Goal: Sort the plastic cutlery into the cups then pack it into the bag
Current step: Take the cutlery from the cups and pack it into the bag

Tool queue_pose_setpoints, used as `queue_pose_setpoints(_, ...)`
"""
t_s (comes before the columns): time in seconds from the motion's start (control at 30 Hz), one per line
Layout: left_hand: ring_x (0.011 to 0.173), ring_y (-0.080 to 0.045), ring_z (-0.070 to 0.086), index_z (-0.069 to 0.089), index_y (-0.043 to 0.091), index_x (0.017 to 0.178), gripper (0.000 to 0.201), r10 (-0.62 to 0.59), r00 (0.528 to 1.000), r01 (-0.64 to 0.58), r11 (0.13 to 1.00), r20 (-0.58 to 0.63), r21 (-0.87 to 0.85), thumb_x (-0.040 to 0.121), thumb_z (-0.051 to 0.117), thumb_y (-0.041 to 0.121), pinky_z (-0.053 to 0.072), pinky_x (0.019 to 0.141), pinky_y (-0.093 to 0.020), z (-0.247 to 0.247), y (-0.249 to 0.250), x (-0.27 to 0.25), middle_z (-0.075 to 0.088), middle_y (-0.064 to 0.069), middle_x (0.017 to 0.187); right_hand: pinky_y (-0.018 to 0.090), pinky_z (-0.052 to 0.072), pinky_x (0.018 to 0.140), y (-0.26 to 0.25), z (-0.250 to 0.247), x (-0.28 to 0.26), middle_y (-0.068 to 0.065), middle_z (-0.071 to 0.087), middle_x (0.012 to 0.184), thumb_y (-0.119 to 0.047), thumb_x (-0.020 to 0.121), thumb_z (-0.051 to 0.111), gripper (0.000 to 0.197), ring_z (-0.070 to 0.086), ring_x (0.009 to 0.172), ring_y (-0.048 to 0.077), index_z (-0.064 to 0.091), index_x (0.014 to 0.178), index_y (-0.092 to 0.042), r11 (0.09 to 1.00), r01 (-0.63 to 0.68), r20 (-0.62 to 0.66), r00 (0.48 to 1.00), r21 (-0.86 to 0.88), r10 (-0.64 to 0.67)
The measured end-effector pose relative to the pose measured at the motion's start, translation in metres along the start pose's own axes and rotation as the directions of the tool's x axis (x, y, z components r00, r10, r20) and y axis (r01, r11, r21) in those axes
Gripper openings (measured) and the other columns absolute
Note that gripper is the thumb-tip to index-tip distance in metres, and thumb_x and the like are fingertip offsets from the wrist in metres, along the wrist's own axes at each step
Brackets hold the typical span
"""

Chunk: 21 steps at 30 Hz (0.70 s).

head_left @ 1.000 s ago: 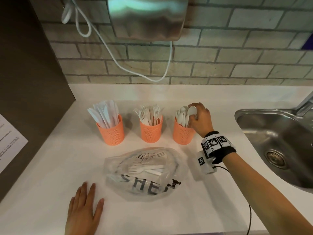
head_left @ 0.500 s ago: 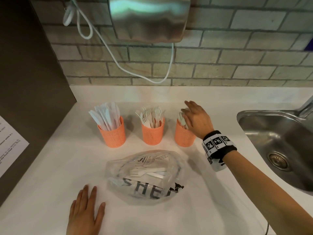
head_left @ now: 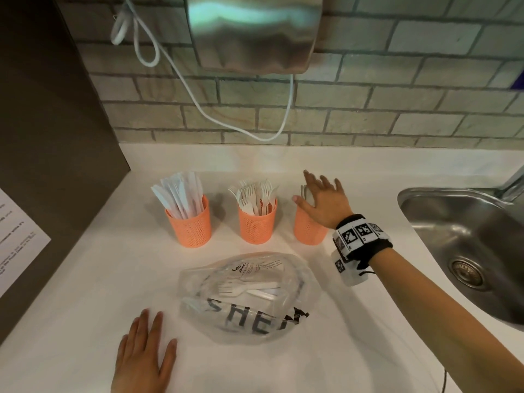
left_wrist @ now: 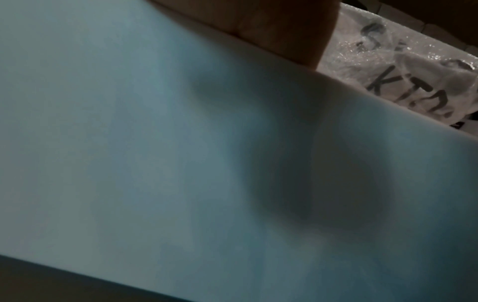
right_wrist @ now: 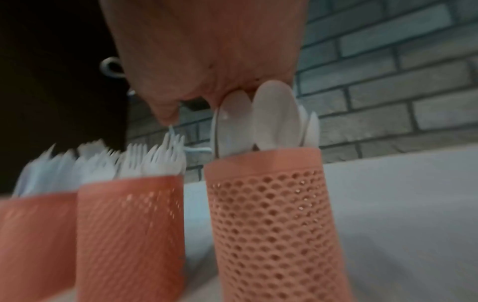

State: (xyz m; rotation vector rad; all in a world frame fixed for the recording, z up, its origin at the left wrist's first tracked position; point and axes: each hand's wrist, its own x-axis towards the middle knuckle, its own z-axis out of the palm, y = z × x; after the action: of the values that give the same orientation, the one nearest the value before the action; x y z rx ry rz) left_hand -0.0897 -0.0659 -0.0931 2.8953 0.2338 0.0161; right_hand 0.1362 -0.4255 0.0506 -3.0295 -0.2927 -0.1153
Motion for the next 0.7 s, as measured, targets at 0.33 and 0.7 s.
queue_pose_setpoints(0.33, 0.116, -0.037, 0.054, 0.056, 0.007, 0.125, 0.082, -0.013, 1.000, 0.014, 1.000, 0.021, -0.027, 0.091, 0.006, 0.062, 0.045, 0.090, -0.054, -0.001, 0.003, -0.001, 0.053, -0.022, 0.132, 0.052, 0.014, 0.112, -0.011, -0.009, -0.013, 0.018, 0.037, 0.146, -0.062, 0.079, 0.025, 0.076, 0.027, 0.138, 0.032, 0.046, 0.134, -0.014, 0.986, 0.038, -0.216, 0.976, 0.161, -0.002)
queue_pose_setpoints(0.7, 0.129, -0.036, 0.044, 0.048, 0.008, 0.134, 0.092, -0.035, 0.998, 0.037, 0.998, 0.048, -0.047, 0.086, -0.003, 0.067, 0.033, 0.103, -0.049, -0.002, 0.005, -0.002, 0.043, -0.019, 0.143, 0.033, 0.049, 0.074, -0.130, -0.006, -0.105, 0.011, 0.071, 0.095, -0.019, 0.087, 0.056, 0.021, 0.064, 0.084, 0.024, 0.069, 0.097, -0.005, 0.838, 0.427, 0.210, 0.834, 0.340, -0.511)
